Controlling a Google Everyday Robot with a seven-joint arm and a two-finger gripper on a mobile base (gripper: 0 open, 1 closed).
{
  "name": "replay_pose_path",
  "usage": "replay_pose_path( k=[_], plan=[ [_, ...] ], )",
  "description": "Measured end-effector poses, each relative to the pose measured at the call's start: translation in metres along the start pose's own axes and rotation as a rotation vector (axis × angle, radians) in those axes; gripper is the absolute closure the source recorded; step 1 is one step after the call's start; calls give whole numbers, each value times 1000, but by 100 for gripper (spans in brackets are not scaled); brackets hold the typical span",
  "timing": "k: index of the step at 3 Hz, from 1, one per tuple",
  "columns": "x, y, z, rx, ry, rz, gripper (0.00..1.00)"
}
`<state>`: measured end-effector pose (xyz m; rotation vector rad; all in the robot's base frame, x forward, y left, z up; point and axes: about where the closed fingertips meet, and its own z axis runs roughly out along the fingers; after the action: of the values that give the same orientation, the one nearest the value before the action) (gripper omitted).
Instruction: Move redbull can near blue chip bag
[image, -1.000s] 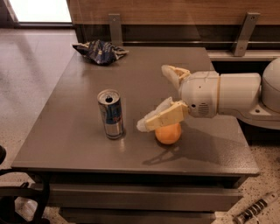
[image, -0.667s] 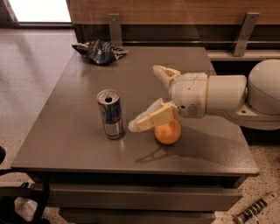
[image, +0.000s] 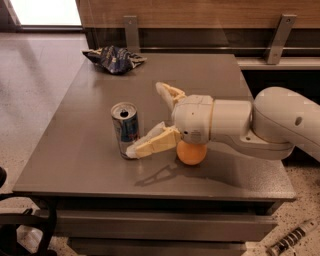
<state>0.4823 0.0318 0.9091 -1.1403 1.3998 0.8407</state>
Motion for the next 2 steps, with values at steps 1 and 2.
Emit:
replay_pose_path(
  k=[1, 2],
  plan=[
    [17, 14, 23, -23, -29, 36, 8],
    [15, 14, 24, -25, -31, 41, 32]
  ],
)
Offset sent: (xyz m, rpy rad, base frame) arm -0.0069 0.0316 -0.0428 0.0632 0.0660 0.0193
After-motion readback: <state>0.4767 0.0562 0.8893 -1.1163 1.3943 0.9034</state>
